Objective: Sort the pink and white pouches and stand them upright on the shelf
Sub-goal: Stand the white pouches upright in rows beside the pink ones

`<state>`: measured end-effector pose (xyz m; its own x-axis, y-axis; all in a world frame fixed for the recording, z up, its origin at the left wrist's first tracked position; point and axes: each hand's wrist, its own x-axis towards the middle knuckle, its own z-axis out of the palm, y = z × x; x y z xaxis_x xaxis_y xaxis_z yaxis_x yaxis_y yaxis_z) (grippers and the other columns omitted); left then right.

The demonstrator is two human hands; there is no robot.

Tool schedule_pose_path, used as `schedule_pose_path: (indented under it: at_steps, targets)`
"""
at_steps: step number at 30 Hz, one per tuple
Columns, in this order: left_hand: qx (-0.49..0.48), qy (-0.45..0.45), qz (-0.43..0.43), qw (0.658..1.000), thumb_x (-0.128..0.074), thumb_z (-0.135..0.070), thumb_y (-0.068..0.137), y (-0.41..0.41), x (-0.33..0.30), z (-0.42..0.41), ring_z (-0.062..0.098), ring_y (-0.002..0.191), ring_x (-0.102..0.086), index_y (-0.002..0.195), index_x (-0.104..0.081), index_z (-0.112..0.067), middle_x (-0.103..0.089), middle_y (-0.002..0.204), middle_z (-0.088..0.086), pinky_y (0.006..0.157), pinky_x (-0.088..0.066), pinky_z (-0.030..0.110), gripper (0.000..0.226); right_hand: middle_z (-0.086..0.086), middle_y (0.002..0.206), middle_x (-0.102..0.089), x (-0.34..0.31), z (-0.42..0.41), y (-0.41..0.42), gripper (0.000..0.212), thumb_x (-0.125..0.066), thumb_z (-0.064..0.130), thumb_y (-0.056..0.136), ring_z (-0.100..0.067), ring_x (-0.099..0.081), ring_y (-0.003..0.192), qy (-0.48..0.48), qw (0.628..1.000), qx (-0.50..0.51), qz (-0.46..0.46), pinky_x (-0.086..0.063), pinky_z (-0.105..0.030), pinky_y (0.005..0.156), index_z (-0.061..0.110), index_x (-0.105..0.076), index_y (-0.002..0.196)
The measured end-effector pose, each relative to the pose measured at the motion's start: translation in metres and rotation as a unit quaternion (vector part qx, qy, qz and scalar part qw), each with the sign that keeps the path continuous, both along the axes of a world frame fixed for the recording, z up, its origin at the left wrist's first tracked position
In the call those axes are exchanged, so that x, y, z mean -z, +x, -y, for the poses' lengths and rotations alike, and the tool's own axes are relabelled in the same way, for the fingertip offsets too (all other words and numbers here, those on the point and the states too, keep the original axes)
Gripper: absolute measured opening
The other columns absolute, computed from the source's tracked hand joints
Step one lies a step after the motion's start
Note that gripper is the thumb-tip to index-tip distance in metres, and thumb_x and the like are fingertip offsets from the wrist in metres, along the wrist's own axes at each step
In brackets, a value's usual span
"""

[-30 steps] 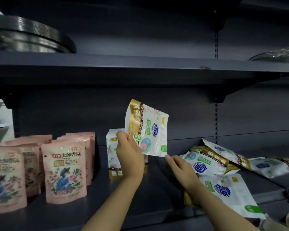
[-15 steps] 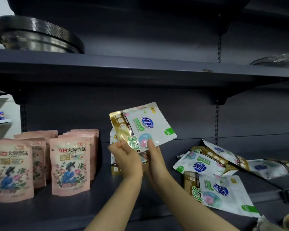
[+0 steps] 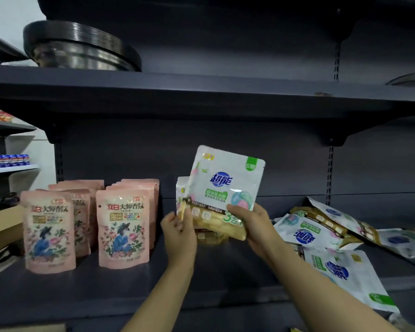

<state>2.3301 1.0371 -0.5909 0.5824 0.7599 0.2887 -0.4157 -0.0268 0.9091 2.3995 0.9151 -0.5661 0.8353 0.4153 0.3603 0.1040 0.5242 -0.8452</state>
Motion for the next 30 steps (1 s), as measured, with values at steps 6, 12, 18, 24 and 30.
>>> schedule_pose_path:
  at_steps: [6, 12, 18, 24, 30]
  targets:
    - [0.056, 0.124, -0.053, 0.989, -0.054, -0.013, 0.092, 0.001, 0.003, -0.019, 0.009, 0.094, -0.063, 0.116, -0.055, -0.019, -0.066, 0.104, -0.005, 0.079, -0.052, 0.028, 0.026, -0.007, 0.097, -0.075, 0.014, 0.004, 0.014, 0.024, -0.067, 0.006, 0.083, -0.021, -0.072, 0.087, -0.169, 0.982, 0.038, 0.079, -0.058, -0.035, 0.077, 0.005, -0.065, 0.107]
    - [0.03, 0.14, -0.071, 0.987, -0.05, -0.006, 0.092, 0.006, 0.017, -0.029, 0.014, 0.104, -0.059, 0.11, -0.046, -0.028, -0.062, 0.113, -0.003, 0.094, -0.05, 0.041, 0.029, 0.001, 0.108, -0.058, 0.027, -0.014, 0.017, 0.027, -0.062, 0.028, 0.088, -0.015, -0.059, 0.095, -0.338, 0.885, 0.234, 0.217, -0.051, -0.027, 0.076, 0.017, -0.043, 0.104]
    - [0.044, 0.133, -0.07, 0.988, -0.042, -0.009, 0.097, 0.005, 0.035, -0.033, 0.01, 0.105, -0.055, 0.131, -0.042, -0.023, -0.058, 0.121, -0.003, 0.088, -0.046, 0.028, 0.037, -0.012, 0.123, -0.052, 0.058, -0.039, 0.013, 0.039, -0.067, 0.017, 0.085, -0.017, -0.053, 0.103, -0.279, 0.919, 0.231, 0.157, -0.047, -0.011, 0.065, 0.016, -0.034, 0.105]
    - [0.066, 0.165, -0.061, 0.982, -0.041, -0.011, 0.098, 0.003, 0.039, -0.031, 0.0, 0.104, -0.054, 0.135, -0.039, -0.032, -0.058, 0.12, -0.011, 0.085, -0.043, 0.02, 0.043, 0.0, 0.112, -0.052, 0.065, -0.039, 0.008, 0.046, -0.069, 0.011, 0.083, -0.012, -0.053, 0.096, -0.242, 0.936, 0.221, 0.13, -0.046, -0.001, 0.054, 0.019, -0.031, 0.107]
    - [0.084, 0.171, -0.073, 0.979, -0.04, -0.013, 0.099, 0.0, 0.04, -0.033, 0.003, 0.111, -0.051, 0.138, -0.034, -0.04, -0.055, 0.122, -0.015, 0.095, -0.042, 0.026, 0.048, 0.0, 0.114, -0.053, 0.067, -0.039, 0.012, 0.052, -0.071, 0.01, 0.08, -0.012, -0.054, 0.097, -0.246, 0.941, 0.199, 0.122, -0.048, -0.006, 0.053, 0.019, -0.029, 0.109]
